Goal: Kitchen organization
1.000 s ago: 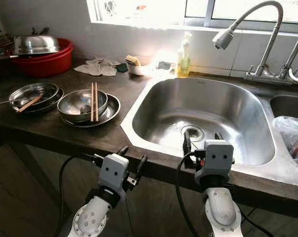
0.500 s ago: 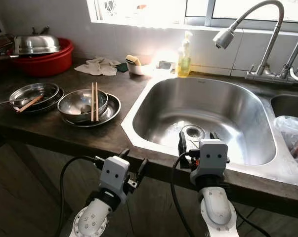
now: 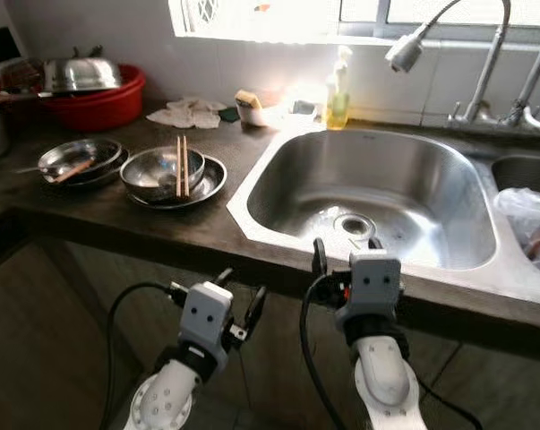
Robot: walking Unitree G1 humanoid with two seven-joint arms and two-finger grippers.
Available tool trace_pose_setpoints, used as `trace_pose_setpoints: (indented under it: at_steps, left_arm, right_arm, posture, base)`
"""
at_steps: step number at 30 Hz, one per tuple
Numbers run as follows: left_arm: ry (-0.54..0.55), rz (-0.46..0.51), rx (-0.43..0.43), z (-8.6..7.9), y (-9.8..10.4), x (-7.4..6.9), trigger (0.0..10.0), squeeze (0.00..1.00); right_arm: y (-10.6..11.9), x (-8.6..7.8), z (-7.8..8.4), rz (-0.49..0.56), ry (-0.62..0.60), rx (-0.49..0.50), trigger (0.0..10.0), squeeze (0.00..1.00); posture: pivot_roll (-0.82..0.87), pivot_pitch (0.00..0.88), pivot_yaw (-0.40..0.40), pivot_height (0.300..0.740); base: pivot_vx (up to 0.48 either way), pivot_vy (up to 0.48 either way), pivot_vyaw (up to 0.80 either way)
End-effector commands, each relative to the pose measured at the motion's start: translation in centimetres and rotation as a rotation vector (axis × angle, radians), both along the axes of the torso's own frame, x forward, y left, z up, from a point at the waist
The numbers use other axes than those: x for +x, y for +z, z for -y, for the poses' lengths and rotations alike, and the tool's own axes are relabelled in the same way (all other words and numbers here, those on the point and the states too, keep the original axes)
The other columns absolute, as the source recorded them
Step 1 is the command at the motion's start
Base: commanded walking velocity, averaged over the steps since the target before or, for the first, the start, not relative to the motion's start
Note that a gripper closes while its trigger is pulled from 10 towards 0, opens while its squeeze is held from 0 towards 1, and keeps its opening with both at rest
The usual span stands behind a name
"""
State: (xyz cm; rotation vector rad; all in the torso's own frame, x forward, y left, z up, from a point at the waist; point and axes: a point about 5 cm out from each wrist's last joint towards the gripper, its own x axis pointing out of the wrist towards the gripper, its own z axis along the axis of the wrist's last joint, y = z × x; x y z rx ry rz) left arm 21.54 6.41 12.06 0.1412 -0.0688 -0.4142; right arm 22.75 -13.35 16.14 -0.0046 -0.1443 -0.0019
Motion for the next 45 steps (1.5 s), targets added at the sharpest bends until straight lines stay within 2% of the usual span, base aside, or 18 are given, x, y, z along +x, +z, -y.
trace_pose_setpoints:
  at_steps: [1,23,37,45]
  left_arm:
    - [0.001,-0.011,0.008,-0.19,-0.08,-0.08,10.0,0.00]
    - [0.005,-0.015,0.018,-0.27,-0.11,-0.15,10.0,0.00]
    - [0.012,0.002,0.042,-0.33,-0.06,0.09,10.0,0.00]
    - [0.025,0.002,0.039,-0.42,-0.01,0.22,10.0,0.00]
  right_arm:
    - [0.14,0.00,-0.20,-0.001,0.000,0.002,10.0,0.00]
    - [-0.32,-0.22,-0.72,-0.020,0.041,-0.031,10.0,0.00]
    - [-0.36,-0.20,-0.81,-0.021,0.057,-0.043,10.0,0.00]
    - [-0.40,-0.09,-0.95,-0.020,0.074,-0.051,10.0,0.00]
  posture:
    - [0.18,0.000,-0.029,0.740]
    - [0.19,0.000,-0.028,0.740]
    - [0.18,0.000,-0.031,0.740]
    - [0.19,0.000,-0.030,0.740]
  base:
    - [-0.319,0.000,0.00]
    - [-0.297,0.000,0.00]
    - [0.000,0.000,0.80]
    - [0.256,0.000,0.80]
